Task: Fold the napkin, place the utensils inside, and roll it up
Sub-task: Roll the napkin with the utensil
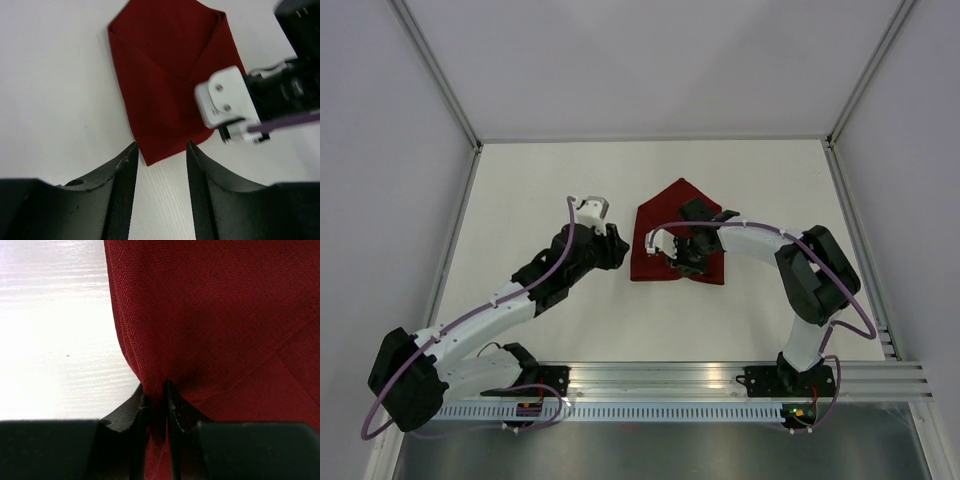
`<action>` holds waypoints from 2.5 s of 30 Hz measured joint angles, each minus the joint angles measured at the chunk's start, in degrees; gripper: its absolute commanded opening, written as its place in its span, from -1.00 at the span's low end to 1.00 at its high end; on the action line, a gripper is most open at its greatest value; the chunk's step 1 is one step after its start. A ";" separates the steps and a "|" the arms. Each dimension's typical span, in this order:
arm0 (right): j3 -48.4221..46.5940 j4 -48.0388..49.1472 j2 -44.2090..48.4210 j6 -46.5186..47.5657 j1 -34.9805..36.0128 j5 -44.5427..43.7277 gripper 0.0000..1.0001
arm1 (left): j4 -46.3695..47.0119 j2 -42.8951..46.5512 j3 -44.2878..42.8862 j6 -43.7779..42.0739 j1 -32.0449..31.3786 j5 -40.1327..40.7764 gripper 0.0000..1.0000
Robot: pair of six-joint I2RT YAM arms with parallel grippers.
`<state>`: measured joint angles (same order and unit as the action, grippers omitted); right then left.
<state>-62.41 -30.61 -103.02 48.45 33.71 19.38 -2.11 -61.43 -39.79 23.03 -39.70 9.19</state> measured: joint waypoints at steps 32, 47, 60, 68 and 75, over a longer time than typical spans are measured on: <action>-19.52 -28.68 -16.44 7.26 -9.57 18.84 -0.80 | 39.67 -24.74 9.73 -44.37 -26.82 10.36 0.31; -21.51 -32.15 -18.49 6.62 -9.86 19.56 -0.81 | 42.47 -37.62 6.10 -59.36 -26.51 5.51 0.51; -22.53 -33.20 -19.41 6.51 -9.94 19.78 -0.81 | 40.26 -41.57 1.18 -62.58 -22.18 2.12 0.48; -23.15 -33.90 -20.02 6.29 -10.14 20.11 -0.82 | 34.36 -42.23 -1.99 -62.90 -22.08 -2.01 0.08; -23.15 -35.60 -20.50 6.14 -10.14 20.33 -0.82 | 30.25 -43.95 -5.05 -62.88 -21.94 -3.76 -0.36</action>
<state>-85.56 -66.22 -123.52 54.59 23.57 39.70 28.14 -105.38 -44.84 -39.86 -61.65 5.43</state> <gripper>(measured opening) 0.225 0.356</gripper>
